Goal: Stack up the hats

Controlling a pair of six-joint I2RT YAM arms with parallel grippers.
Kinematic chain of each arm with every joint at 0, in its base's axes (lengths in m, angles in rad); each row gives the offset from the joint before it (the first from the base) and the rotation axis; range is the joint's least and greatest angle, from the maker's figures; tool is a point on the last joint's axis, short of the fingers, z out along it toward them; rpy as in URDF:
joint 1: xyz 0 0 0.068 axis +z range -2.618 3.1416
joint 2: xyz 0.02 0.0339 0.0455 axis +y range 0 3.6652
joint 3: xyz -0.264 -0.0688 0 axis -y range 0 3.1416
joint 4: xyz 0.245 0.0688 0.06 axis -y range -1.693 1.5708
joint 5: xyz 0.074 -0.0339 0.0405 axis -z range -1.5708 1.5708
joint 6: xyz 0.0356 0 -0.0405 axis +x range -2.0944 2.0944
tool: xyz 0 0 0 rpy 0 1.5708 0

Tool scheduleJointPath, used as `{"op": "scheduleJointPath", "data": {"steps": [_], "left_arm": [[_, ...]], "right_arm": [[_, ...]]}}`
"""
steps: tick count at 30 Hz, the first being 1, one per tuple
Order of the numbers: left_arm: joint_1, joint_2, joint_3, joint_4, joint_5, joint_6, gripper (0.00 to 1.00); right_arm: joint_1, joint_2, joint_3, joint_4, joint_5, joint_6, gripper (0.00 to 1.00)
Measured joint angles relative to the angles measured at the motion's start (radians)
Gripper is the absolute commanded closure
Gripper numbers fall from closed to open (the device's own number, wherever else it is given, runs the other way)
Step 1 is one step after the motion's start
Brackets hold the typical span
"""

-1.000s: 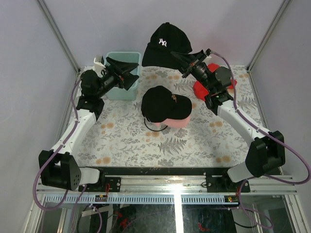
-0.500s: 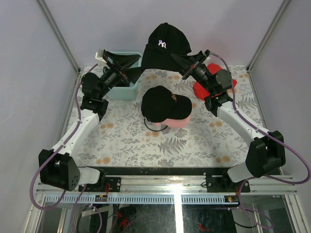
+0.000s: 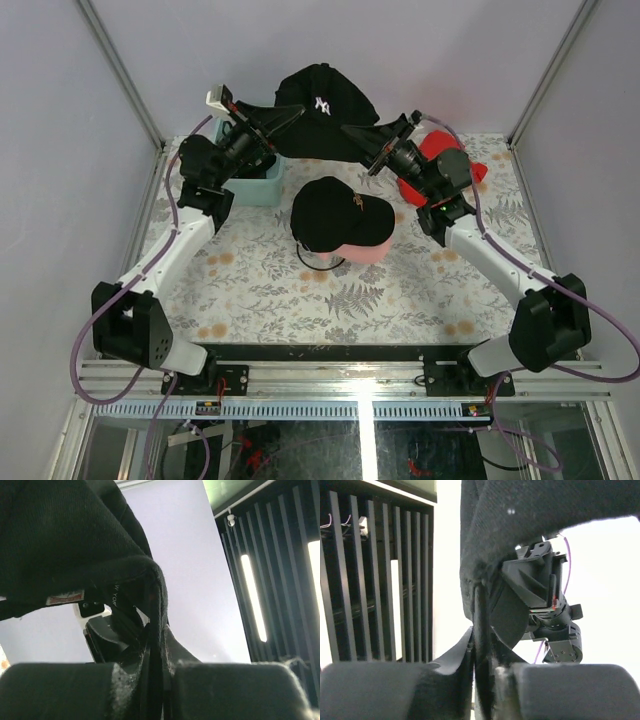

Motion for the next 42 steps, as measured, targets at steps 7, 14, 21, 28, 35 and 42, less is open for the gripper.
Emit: {"op": "scheduleJointPath", "data": {"steps": [7,14,21,28,35,42], "left_arm": [[-0.027,0.031,0.071,-0.017,-0.012,0.126,1.00],[-0.043,-0.031,0.099,-0.146,-0.156,0.381,1.00],[-0.093,-0.124,0.048,-0.202,-0.342,0.549,1.00],[-0.133,-0.154,0.040,-0.221,-0.428,0.624,1.00],[-0.139,-0.189,0.008,-0.226,-0.466,0.645,1.00],[-0.148,-0.206,-0.004,-0.225,-0.474,0.645,1.00]], "right_arm": [[-0.015,-0.070,0.007,-0.254,-0.018,-0.178,0.32],[-0.012,-0.198,0.008,-0.479,0.002,-0.254,0.29],[0.062,-0.263,0.008,-0.576,0.100,-0.254,0.29],[0.172,-0.234,0.007,-0.605,0.192,-0.231,0.30],[0.182,-0.228,0.003,-0.574,0.285,-0.229,0.35],[0.182,-0.163,0.002,-0.491,0.330,-0.225,0.41]]}}
